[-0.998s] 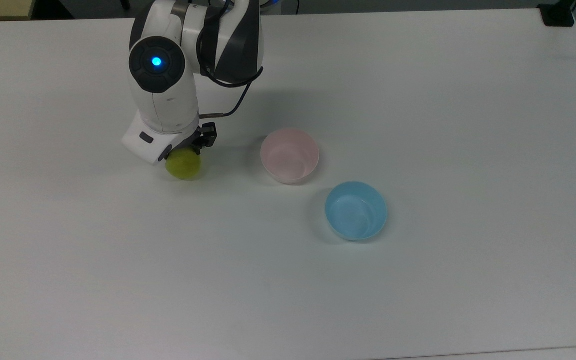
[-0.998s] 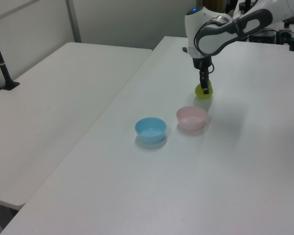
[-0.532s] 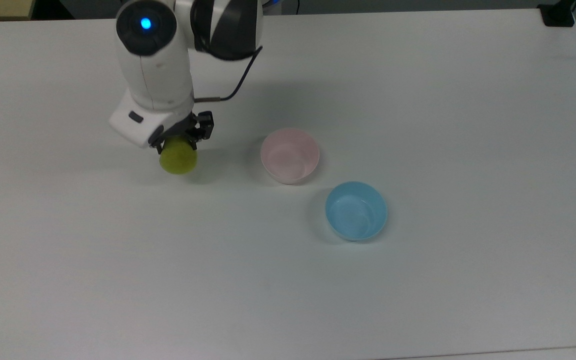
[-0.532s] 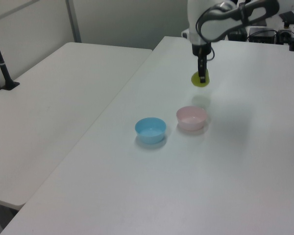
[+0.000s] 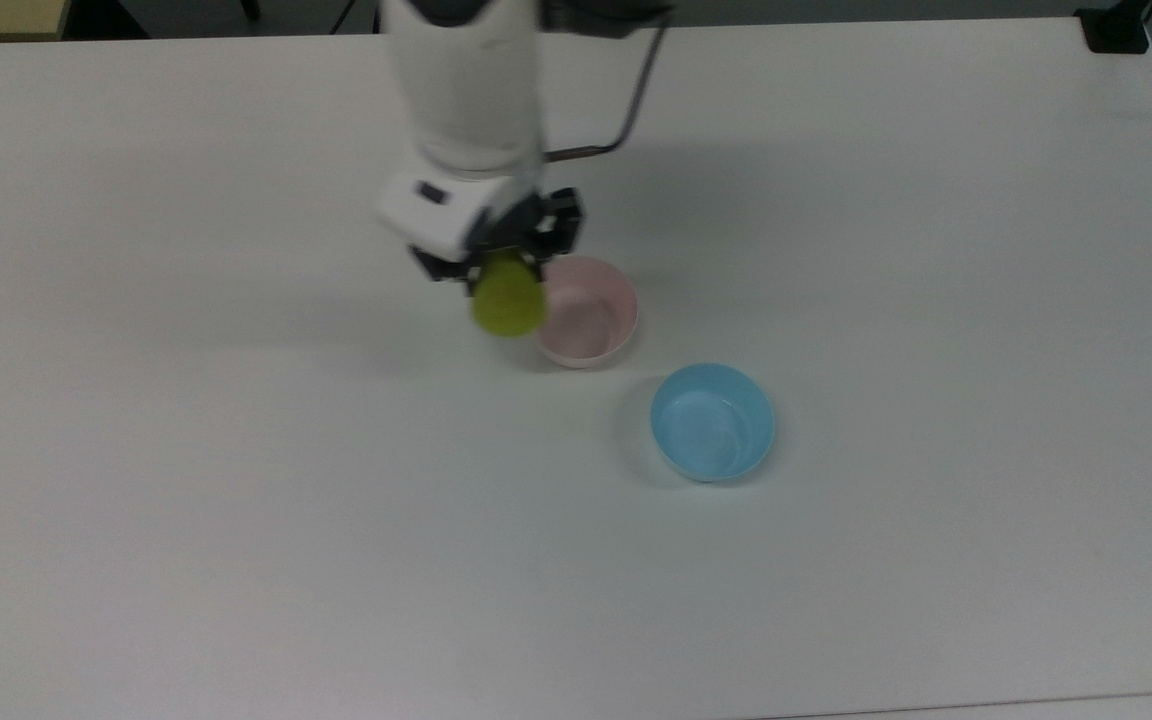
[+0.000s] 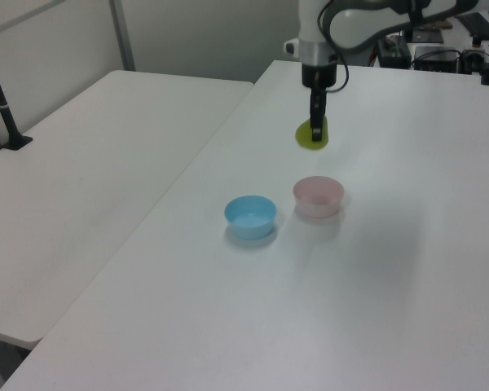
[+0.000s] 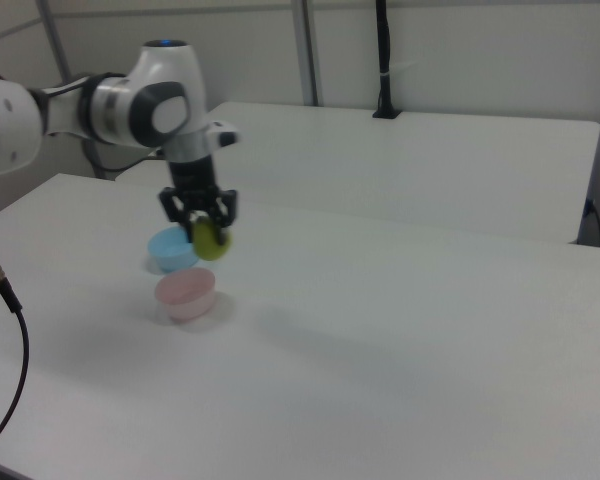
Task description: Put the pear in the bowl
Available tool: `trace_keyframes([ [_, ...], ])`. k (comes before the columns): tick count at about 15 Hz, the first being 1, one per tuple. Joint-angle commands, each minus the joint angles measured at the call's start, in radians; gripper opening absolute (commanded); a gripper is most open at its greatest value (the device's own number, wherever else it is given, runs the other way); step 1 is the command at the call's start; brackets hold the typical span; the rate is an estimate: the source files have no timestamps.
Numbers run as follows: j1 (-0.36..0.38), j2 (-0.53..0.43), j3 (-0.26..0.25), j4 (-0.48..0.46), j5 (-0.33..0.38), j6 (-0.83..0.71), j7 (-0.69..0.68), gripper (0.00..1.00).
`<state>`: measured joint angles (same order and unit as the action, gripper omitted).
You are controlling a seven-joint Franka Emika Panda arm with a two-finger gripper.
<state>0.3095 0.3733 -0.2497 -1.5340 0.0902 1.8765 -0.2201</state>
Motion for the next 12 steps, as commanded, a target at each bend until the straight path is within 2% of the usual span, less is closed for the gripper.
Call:
trace_keyframes([
  [1,0.101,0.002,-0.016,-0.014,0.013,-0.046,0.062,0.47],
  [4,0.128,0.035,-0.016,-0.035,0.002,-0.042,0.070,0.49],
  [9,0.125,0.062,-0.013,-0.061,-0.016,-0.031,0.059,0.57],
  [10,0.122,0.064,-0.011,-0.069,-0.017,-0.031,0.057,0.68],
  [11,0.117,0.064,-0.007,-0.071,-0.017,-0.031,0.062,0.94],
  [12,0.115,0.065,-0.005,-0.071,-0.017,-0.031,0.064,1.00],
])
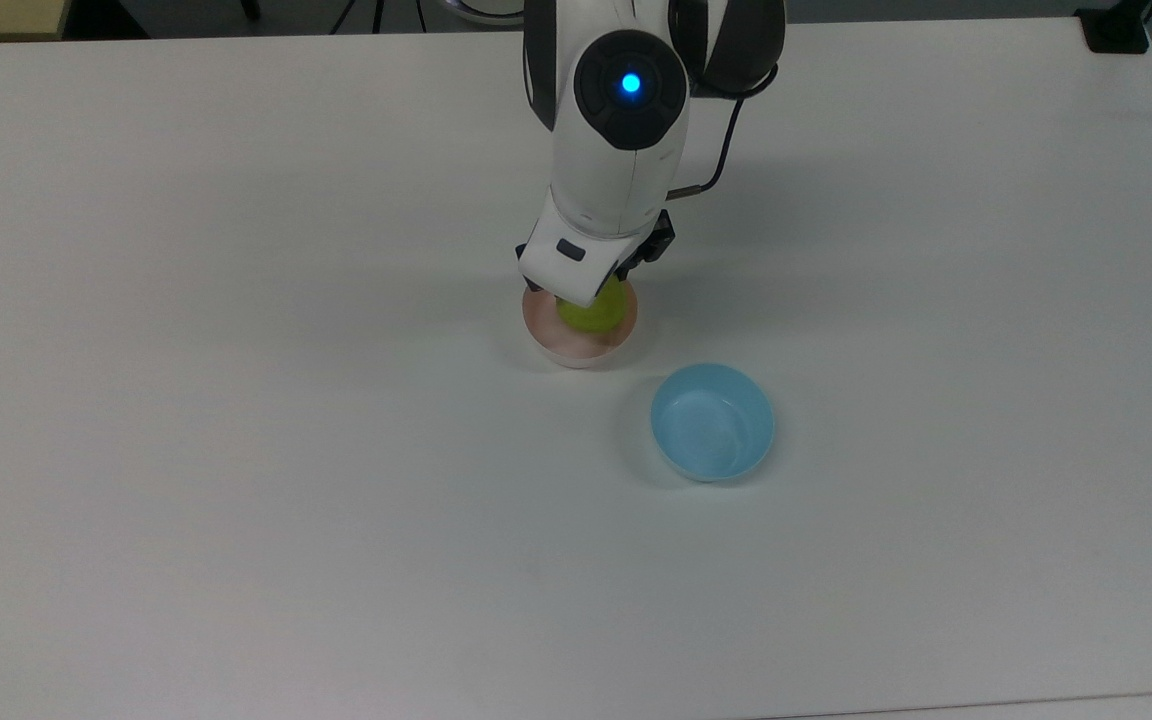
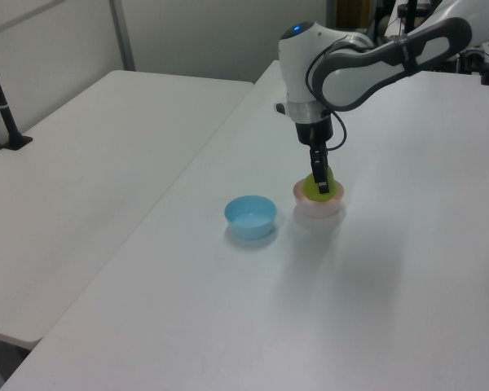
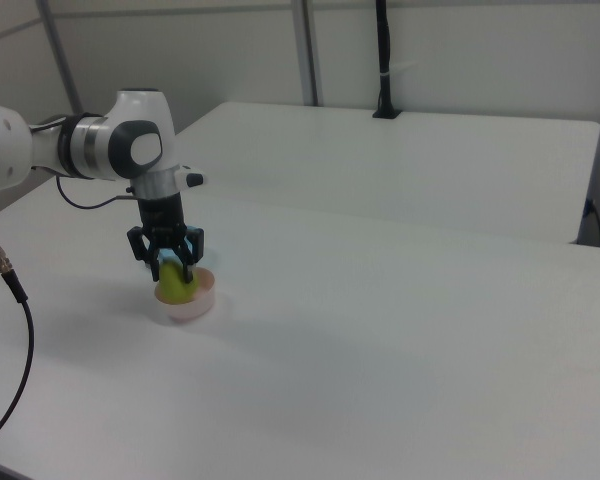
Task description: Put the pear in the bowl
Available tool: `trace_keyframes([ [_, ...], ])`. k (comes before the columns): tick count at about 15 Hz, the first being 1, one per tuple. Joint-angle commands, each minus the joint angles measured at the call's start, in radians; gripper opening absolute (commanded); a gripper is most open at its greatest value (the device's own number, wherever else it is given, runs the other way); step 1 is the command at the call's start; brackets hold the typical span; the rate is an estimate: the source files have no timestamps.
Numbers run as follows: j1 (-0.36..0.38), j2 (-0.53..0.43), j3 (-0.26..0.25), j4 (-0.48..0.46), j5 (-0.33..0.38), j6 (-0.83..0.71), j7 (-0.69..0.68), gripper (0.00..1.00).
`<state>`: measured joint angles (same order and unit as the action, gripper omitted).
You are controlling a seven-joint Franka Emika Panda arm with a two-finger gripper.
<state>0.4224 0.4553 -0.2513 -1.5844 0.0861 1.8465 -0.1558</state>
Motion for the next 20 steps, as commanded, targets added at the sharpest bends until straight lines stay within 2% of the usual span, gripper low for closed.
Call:
trace_keyframes([
  [1,0.001,-0.017,-0.003,-0.020,-0.012,-0.001,0.002,1.00],
  [3,0.003,-0.023,-0.002,-0.017,-0.012,-0.003,0.033,1.00],
  [4,0.001,-0.035,0.001,-0.012,-0.012,-0.003,0.094,1.00],
  [7,-0.037,-0.118,0.017,-0.008,-0.012,-0.012,0.151,1.00],
  [8,-0.059,-0.151,0.030,-0.008,-0.011,-0.015,0.160,1.00],
  [11,-0.203,-0.251,0.110,-0.008,-0.020,-0.082,0.173,1.00],
  [12,-0.255,-0.292,0.137,-0.008,-0.055,-0.126,0.174,1.00],
  [16,-0.373,-0.368,0.155,-0.008,-0.069,-0.206,0.188,1.00],
  [20,-0.387,-0.377,0.155,-0.008,-0.069,-0.224,0.217,1.00],
])
